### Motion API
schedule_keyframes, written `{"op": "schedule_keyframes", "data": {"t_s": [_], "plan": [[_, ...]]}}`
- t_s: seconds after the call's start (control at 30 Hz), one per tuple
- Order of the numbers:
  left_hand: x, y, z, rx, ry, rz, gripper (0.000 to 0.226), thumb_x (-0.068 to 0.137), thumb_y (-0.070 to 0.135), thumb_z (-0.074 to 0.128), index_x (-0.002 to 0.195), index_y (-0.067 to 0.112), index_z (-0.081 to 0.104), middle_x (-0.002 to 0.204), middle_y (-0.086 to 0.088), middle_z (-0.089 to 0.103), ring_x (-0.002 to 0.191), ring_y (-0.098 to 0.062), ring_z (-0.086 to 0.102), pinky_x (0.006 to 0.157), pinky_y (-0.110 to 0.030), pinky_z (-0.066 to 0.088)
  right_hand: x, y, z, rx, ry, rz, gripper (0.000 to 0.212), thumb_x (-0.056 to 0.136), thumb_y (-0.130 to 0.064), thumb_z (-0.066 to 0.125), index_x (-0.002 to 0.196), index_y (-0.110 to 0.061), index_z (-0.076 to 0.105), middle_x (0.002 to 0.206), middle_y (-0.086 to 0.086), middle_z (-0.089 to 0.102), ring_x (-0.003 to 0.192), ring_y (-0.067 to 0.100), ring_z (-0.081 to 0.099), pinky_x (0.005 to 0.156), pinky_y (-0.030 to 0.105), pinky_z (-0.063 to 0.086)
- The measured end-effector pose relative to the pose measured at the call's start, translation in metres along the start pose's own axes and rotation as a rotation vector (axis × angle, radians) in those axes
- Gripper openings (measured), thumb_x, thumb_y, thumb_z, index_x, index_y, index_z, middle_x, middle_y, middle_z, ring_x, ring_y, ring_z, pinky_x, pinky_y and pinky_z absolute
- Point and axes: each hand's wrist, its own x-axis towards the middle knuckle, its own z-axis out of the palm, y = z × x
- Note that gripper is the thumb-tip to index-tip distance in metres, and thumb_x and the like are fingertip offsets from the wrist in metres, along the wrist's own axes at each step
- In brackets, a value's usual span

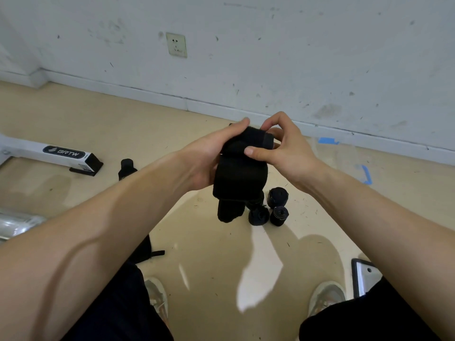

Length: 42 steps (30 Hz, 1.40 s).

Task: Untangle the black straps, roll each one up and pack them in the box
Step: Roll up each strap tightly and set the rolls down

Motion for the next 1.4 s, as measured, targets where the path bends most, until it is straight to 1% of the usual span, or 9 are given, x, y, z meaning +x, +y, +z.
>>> {"op": "schedule_keyframes", "data": {"t_s": [0.2, 0.33, 0.43, 0.63, 0.73, 1.07, 1.2, 1.3, 1.4], "plan": [[0.007, 0.006, -0.007, -0.157, 0.13, 0.092, 0.046, 0.096, 0.045, 0.066, 0.13, 0.014, 0.068, 0.115, -0.009, 0.078, 0.101, -0.028, 0.076, 0.075, -0.035, 0.065, -0.01, -0.002, 0.021, 0.246, 0.207, 0.195, 0.036, 0.094, -0.033, 0.071, 0.119, -0.018, 0.049, 0.108, 0.004, 0.066, 0.088, 0.017, 0.072, 0.075, 0.033, 0.06], [0.009, 0.013, -0.018, -0.253, 0.177, 0.144, 0.039, 0.101, 0.036, 0.06, 0.13, 0.011, 0.067, 0.107, -0.006, 0.079, 0.082, -0.022, 0.078, 0.061, -0.03, 0.062, -0.017, -0.003, 0.023, 0.145, -0.032, 0.149, 0.03, 0.1, -0.042, 0.058, 0.096, -0.014, 0.067, 0.088, -0.01, 0.07, 0.085, 0.009, 0.066, 0.08, 0.028, 0.053], [0.01, 0.016, -0.022, -0.284, 0.192, 0.164, 0.033, 0.101, 0.034, 0.061, 0.124, 0.012, 0.069, 0.099, -0.007, 0.08, 0.079, -0.022, 0.078, 0.061, -0.032, 0.063, -0.02, 0.0, 0.025, 0.034, -0.197, 0.092, 0.011, 0.099, -0.026, 0.064, 0.097, -0.02, 0.073, 0.081, -0.019, 0.072, 0.077, -0.005, 0.066, 0.072, 0.011, 0.049], [0.015, 0.022, -0.039, -0.375, 0.259, 0.233, 0.034, 0.101, 0.03, 0.064, 0.129, 0.011, 0.068, 0.113, -0.01, 0.078, 0.1, -0.024, 0.077, 0.086, -0.04, 0.064, -0.019, 0.005, 0.027, 0.024, -0.171, 0.158, 0.042, 0.097, -0.037, 0.066, 0.08, 0.001, 0.069, 0.071, 0.004, 0.068, 0.065, 0.017, 0.065, 0.066, 0.027, 0.05], [0.016, 0.022, -0.043, -0.394, 0.271, 0.264, 0.032, 0.1, 0.029, 0.066, 0.127, 0.011, 0.068, 0.113, -0.01, 0.078, 0.1, -0.024, 0.077, 0.087, -0.039, 0.063, -0.018, 0.007, 0.028, 0.098, -0.157, 0.162, 0.039, 0.095, -0.033, 0.069, 0.086, 0.005, 0.07, 0.078, 0.014, 0.071, 0.072, 0.022, 0.069, 0.069, 0.033, 0.055], [0.026, 0.015, -0.034, -0.486, 0.308, 0.385, 0.039, 0.103, 0.034, 0.06, 0.129, 0.006, 0.067, 0.117, -0.011, 0.076, 0.106, -0.026, 0.075, 0.096, -0.045, 0.059, -0.018, 0.025, 0.037, 0.302, -0.125, 0.217, 0.017, 0.093, -0.02, 0.071, 0.09, -0.004, 0.075, 0.078, 0.007, 0.071, 0.07, 0.019, 0.067, 0.063, 0.028, 0.052], [0.031, 0.017, -0.037, -0.509, 0.333, 0.397, 0.041, 0.104, 0.035, 0.059, 0.131, 0.006, 0.066, 0.118, -0.011, 0.076, 0.106, -0.027, 0.075, 0.1, -0.045, 0.058, -0.017, 0.03, 0.04, 0.326, -0.06, 0.247, 0.03, 0.088, -0.019, 0.078, 0.094, 0.009, 0.069, 0.078, 0.01, 0.069, 0.069, 0.023, 0.066, 0.066, 0.033, 0.051], [0.03, 0.018, -0.035, -0.502, 0.327, 0.401, 0.041, 0.103, 0.036, 0.059, 0.131, 0.006, 0.066, 0.118, -0.011, 0.076, 0.106, -0.027, 0.075, 0.1, -0.046, 0.058, -0.014, 0.029, 0.039, 0.326, 0.008, 0.283, 0.026, 0.08, -0.014, 0.084, 0.081, -0.006, 0.06, 0.071, 0.005, 0.069, 0.068, 0.025, 0.068, 0.065, 0.035, 0.052], [0.029, 0.018, -0.032, -0.446, 0.328, 0.424, 0.041, 0.104, 0.035, 0.06, 0.13, 0.004, 0.066, 0.118, -0.012, 0.076, 0.106, -0.026, 0.075, 0.098, -0.045, 0.059, -0.012, 0.029, 0.036, 0.331, -0.039, 0.303, 0.03, 0.087, -0.013, 0.078, 0.109, -0.012, 0.058, 0.084, 0.001, 0.077, 0.077, 0.021, 0.073, 0.07, 0.036, 0.053]]}}
